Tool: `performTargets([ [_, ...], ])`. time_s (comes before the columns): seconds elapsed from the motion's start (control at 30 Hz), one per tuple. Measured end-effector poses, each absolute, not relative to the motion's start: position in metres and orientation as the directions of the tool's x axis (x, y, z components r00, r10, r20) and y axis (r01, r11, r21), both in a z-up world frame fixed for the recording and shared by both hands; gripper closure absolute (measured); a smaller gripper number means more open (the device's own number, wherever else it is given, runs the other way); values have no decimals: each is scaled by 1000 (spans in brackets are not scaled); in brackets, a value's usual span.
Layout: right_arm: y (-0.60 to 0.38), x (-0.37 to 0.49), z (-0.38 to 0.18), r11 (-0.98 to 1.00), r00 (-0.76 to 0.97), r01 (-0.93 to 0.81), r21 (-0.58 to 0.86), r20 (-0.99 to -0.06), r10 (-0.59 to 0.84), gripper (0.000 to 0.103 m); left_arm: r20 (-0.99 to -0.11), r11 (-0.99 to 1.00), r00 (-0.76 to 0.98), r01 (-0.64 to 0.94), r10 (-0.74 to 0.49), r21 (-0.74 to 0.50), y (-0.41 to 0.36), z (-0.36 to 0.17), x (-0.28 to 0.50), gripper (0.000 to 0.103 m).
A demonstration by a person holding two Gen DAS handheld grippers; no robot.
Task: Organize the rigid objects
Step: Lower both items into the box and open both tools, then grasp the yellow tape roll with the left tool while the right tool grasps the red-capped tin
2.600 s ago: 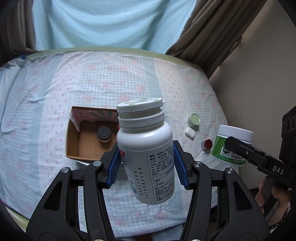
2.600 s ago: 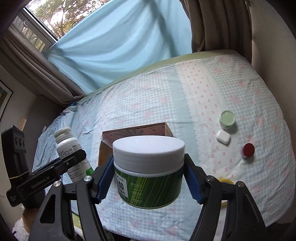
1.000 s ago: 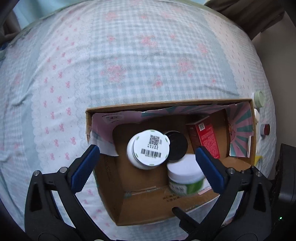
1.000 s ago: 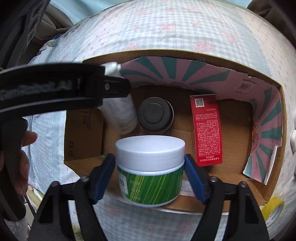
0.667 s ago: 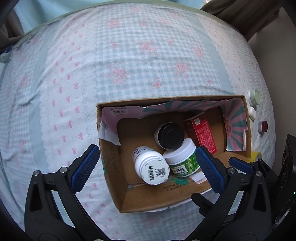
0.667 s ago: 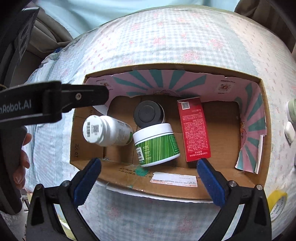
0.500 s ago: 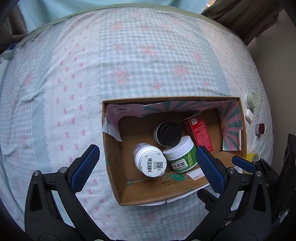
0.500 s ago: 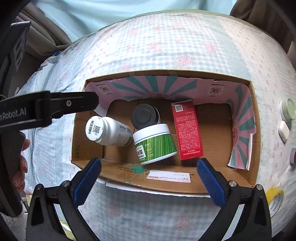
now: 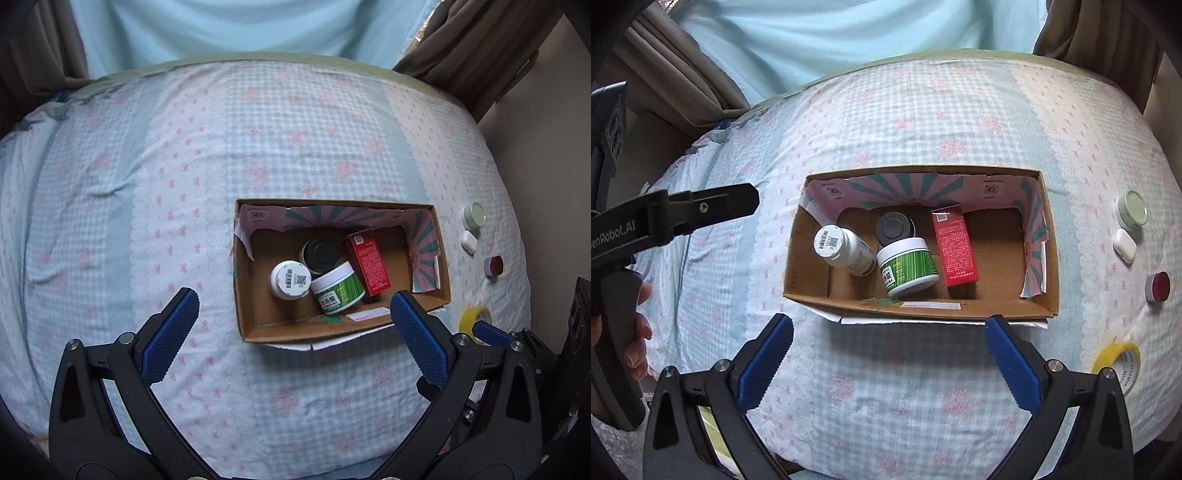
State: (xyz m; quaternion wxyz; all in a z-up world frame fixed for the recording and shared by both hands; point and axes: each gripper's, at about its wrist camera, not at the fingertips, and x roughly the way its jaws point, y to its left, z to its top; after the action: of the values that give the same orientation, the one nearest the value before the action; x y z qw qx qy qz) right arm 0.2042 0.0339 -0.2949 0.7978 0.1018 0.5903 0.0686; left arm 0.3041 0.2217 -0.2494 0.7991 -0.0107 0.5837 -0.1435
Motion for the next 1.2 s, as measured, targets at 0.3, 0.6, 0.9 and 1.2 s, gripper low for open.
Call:
performTargets([
  [0.3,6,147,-234,979,356,59,195,-920,162,0,-891,943,349,259,-291,-207,198,-189,236,0],
  [0.6,-77,100,-198,983,442,118,140,-894,74,0,-864,935,402,303,-303,-187,129,-168,175,0],
  [0.9,-202,77,-195,990,466,74,122,-882,74,0,-856,951,442,264,-268,-161,13,-175,121,0],
  [1.2,-310,70,-230,998,451,30,61,-892,41,0,-895,942,365,301,-256,-147,-83,-240,82,0],
])
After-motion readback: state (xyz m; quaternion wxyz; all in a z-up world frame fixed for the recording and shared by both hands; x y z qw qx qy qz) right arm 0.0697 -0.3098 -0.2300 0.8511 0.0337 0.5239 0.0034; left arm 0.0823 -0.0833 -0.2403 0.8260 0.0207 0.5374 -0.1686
